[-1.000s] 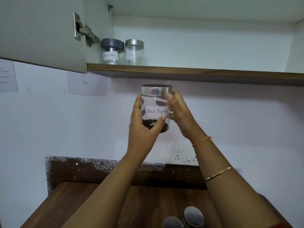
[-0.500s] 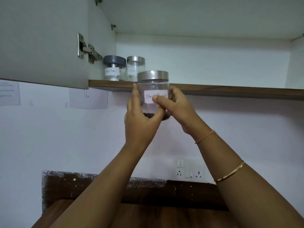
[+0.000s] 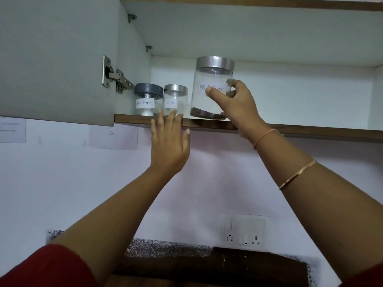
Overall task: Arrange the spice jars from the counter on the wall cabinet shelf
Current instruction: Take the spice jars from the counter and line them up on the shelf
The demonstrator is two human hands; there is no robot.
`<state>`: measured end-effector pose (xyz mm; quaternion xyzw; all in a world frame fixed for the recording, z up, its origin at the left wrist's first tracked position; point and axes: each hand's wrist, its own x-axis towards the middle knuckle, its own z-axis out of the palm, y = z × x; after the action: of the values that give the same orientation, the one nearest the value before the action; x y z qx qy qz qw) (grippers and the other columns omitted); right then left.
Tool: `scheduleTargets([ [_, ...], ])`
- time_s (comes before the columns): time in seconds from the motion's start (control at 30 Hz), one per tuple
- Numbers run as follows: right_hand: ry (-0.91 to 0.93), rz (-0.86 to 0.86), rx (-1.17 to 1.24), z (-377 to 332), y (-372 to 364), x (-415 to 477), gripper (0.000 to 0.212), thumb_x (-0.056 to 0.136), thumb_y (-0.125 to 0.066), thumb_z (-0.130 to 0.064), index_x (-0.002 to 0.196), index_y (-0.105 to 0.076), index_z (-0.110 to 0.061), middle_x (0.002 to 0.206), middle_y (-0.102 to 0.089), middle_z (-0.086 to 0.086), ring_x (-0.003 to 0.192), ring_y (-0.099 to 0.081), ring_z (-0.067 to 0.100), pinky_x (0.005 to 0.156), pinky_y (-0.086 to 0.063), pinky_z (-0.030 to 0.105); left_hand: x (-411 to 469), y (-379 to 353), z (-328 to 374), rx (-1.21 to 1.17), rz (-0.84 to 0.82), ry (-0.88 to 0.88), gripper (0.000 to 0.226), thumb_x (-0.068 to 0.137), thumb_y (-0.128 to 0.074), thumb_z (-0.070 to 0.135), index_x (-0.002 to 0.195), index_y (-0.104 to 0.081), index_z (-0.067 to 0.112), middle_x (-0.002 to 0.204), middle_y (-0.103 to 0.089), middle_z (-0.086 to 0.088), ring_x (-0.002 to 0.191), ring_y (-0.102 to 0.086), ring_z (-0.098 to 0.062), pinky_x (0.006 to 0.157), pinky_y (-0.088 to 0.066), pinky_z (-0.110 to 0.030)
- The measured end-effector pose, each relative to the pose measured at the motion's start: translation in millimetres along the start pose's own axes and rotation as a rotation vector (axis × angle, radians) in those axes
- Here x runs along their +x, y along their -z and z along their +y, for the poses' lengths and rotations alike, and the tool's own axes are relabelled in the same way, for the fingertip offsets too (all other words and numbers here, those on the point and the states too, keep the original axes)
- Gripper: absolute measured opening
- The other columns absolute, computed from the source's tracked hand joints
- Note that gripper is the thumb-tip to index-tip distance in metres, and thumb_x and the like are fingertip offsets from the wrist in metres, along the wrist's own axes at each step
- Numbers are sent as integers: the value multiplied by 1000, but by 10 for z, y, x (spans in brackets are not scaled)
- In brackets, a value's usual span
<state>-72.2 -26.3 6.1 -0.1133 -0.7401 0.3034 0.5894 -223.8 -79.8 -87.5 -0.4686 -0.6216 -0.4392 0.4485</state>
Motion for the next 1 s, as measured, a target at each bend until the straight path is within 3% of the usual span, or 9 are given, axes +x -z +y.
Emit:
scheduleTargets([
  [0.17, -48, -52, -88, 82, -17, 165, 70, 80, -72, -40, 136, -40, -14, 89, -50, -14, 84, -55, 4, 82, -51, 27, -5, -111, -158, 177, 94, -122, 46, 95, -35, 31, 131, -49, 6, 132, -52, -13, 134, -35, -33, 115, -16, -52],
  [0.27, -104, -98, -80, 117, -27, 255, 64, 80, -72, -41, 132, -44, -16, 103, -58, -7, 92, -57, 10, 77, -51, 27, -19, -213, -147, 214, 146, -126, 47, 95, -37, 32, 131, -49, 5, 132, -51, -14, 133, -36, -34, 115, -17, -53],
  [0.33, -157, -147, -103, 123, -21, 317, 53, 80, -71, -41, 122, -46, -21, 113, -59, -3, 98, -58, 14, 71, -49, 27, -27, -290, -144, 219, 187, -118, 47, 95, -38, 31, 133, -47, 5, 134, -50, -14, 134, -34, -35, 115, -16, -52],
  [0.43, -239, -254, -173, 98, -20, 436, 39, 82, -70, -39, 106, -43, -24, 101, -55, -3, 104, -56, 21, 79, -51, 35, -4, -389, -158, 195, 253, -107, 46, 95, -38, 29, 132, -46, 4, 134, -49, -16, 135, -32, -35, 115, -15, -51],
  [0.6, -322, -360, -259, 126, -98, 635, 42, 83, -70, -36, 113, -48, -16, 92, -49, 1, 98, -52, 25, 70, -48, 35, 43, -509, -217, 183, 342, -126, 42, 93, -41, 26, 130, -43, 6, 131, -51, -17, 132, -31, -33, 115, -16, -50],
  [0.7, -357, -378, -333, 169, -164, 720, 34, 85, -67, -36, 109, -52, -18, 86, -46, -2, 96, -49, 25, 75, -47, 38, 66, -561, -254, 185, 376, -143, 42, 93, -42, 27, 129, -40, 8, 132, -45, -13, 131, -31, -32, 114, -15, -48],
  [0.8, -383, -395, -387, 210, -251, 826, 47, 90, -63, -34, 129, -49, -13, 85, -43, 2, 95, -45, 26, 83, -48, 42, 92, -608, -295, 211, 421, -159, 40, 95, -36, 32, 129, -38, 11, 131, -36, -6, 130, -31, -30, 115, -12, -44],
  [0.93, -457, -456, -387, 240, -345, 934, 62, 94, -57, -29, 146, -30, -9, 114, -35, 19, 102, -39, 29, 99, -43, 46, 134, -677, -335, 263, 499, -168, 38, 97, -34, 36, 126, -39, 13, 128, -36, -4, 127, -33, -28, 114, -12, -41],
  [1.0, -503, -467, -388, 267, -371, 988, 69, 95, -56, -28, 150, -20, -9, 139, -33, 28, 126, -40, 37, 108, -37, 47, 153, -710, -340, 267, 533, -165, 36, 95, -40, 34, 124, -40, 13, 126, -36, -3, 125, -34, -27, 113, -12, -41],
])
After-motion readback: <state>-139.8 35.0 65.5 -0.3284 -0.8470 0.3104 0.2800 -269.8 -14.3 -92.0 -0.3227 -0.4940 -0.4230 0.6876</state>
